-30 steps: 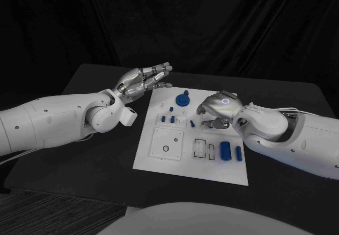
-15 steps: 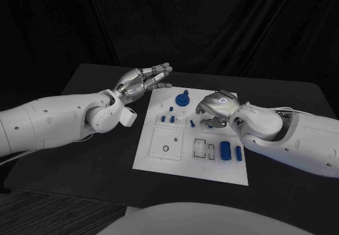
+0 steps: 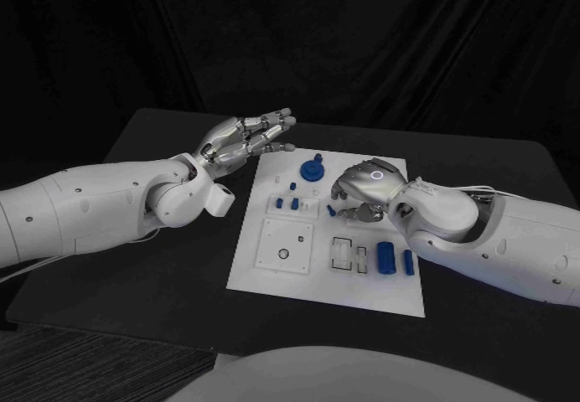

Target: Assemble the parts on the task board

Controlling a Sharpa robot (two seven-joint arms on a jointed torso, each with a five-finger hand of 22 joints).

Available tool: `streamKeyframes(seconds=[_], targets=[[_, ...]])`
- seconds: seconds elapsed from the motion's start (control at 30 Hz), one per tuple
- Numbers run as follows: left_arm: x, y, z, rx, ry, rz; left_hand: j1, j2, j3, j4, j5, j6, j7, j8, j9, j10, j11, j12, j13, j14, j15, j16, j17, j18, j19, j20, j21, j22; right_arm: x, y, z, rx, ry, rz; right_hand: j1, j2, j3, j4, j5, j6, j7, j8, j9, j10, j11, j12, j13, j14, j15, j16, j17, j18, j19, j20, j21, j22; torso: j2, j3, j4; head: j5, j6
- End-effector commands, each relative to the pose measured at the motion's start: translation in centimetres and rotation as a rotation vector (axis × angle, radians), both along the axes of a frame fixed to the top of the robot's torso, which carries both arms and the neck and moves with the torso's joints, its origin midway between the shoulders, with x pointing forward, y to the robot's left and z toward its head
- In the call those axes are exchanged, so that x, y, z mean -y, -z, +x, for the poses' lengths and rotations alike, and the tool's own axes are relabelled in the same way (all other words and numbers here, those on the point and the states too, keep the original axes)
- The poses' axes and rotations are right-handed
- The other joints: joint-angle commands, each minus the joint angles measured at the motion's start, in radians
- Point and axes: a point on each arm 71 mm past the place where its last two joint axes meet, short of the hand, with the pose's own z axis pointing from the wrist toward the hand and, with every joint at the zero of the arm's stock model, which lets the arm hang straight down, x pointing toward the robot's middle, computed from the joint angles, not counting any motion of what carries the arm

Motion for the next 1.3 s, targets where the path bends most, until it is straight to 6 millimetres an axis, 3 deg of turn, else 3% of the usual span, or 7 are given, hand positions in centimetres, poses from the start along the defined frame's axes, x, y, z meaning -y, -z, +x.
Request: streamKeyframes(seconds=[0.03,0.37,0.57,0.7,0.9,1.17,1.3], targets=[[0.2,-0.1,-0.1,0.002,0.013,-0.018,0.017,0.005,0.038,-0.006,0.014,0.013,0.0,0.011,0.008,0.006,0.004,0.025,0.003,0.024,0.0,0.019,0.009,-0.013,0.01,-0.001,0.014,0.008,-0.1,0.2,-0.1,-0.02,-0.012,0.023,-0.009,0.027,0.001,-0.005,-0.012,0.006,-0.006,-0.008,-0.011,0.004,-0.002,0.015,0.012,0.015,-0.001,0.016,0.013,0.011,0.004,0.003,0.016,0.107,-0.001,-0.0005,0.0012,-0.003,0.0],[0.2,0.0,0.0,0.001,0.012,-0.017,0.021,0.008,0.042,-0.007,0.017,0.014,0.0,0.011,0.008,0.006,0.004,0.025,0.004,0.024,0.001,0.019,0.009,-0.014,0.012,-0.001,0.014,0.007,-0.1,0.5,-0.3,-0.031,-0.025,0.02,0.015,0.028,0.012,-0.013,0.019,-0.004,-0.013,-0.019,-0.019,0.008,-0.005,0.006,0.007,0.012,-0.008,0.011,0.007,0.012,0.003,0.0,0.015,0.107,-0.003,-0.0003,-0.0013,-0.002,0.0],[0.3,0.0,0.0,0.0,0.015,-0.017,0.022,0.009,0.044,-0.007,0.019,0.014,0.0,0.011,0.007,0.006,0.004,0.025,0.004,0.024,0.001,0.019,0.009,-0.015,0.012,-0.001,0.015,0.007,-0.3,0.8,-0.3,-0.045,-0.03,0.031,0.029,0.029,0.021,-0.017,0.036,-0.012,-0.016,-0.027,-0.025,0.005,-0.004,-0.003,0.001,0.011,-0.007,0.009,0.005,0.012,0.002,-0.001,0.013,0.107,-0.002,0.001,0.0028,-0.004,0.0],[0.3,0.0,0.0,0.0,0.017,-0.018,0.026,0.012,0.048,-0.008,0.021,0.022,0.001,0.013,0.008,0.007,0.005,0.024,0.004,0.025,0.001,0.02,0.009,-0.017,0.014,-0.001,0.015,0.006,-0.4,1.1,-0.3,-0.055,-0.034,0.034,0.042,0.03,0.032,-0.022,0.053,-0.017,-0.025,-0.031,-0.03,0.007,-0.003,-0.009,-0.002,0.011,-0.007,0.008,0.003,0.012,0.001,-0.001,0.013,0.107,-0.001,0.0013,0.0035,-0.005,0.0],[0.4,0.0,0.0,0.0,0.018,-0.018,0.027,0.013,0.05,-0.008,0.022,0.024,0.002,0.013,0.008,0.007,0.005,0.025,0.004,0.024,0.001,0.02,0.009,-0.017,0.014,-0.001,0.015,0.005,-0.5,1.6,-0.2,-0.076,-0.03,0.019,0.055,0.032,0.049,-0.025,0.073,-0.009,-0.058,-0.029,-0.033,0.004,-0.002,-0.022,-0.011,0.009,-0.011,0.005,0.0,0.013,-0.001,-0.004,0.011,0.107,-0.002,0.0004,0.0003,-0.001,0.0],[0.5,0.0,0.0,-0.002,0.022,-0.018,0.032,0.016,0.056,-0.009,0.026,0.031,0.003,0.015,0.009,0.007,0.007,0.025,0.004,0.023,0.002,0.02,0.009,-0.02,0.015,-0.001,0.014,0.002,-0.6,2.2,0.1,-0.101,-0.025,0.007,0.064,0.033,0.06,-0.029,0.081,-0.004,-0.062,-0.029,-0.035,0.0,0.0,-0.031,-0.016,0.009,-0.009,0.004,-0.001,0.012,-0.001,-0.004,0.012,0.107,-0.002,0.0,0.0027,-0.003,0.0],[0.5,0.1,0.1,-0.004,0.024,-0.018,0.034,0.017,0.057,-0.01,0.026,0.032,0.003,0.015,0.009,0.007,0.007,0.025,0.004,0.024,0.002,0.02,0.009,-0.02,0.015,-0.001,0.014,0.001,-0.6,2.6,0.3,-0.126,-0.016,-0.001,0.081,0.039,0.077,-0.039,0.082,0.033,-0.067,-0.011,-0.029,0.005,-0.001,-0.036,-0.02,0.007,-0.015,0.001,-0.004,0.013,-0.002,-0.007,0.013,0.107,-0.002,-0.0008,0.002,-0.003,0.0]])
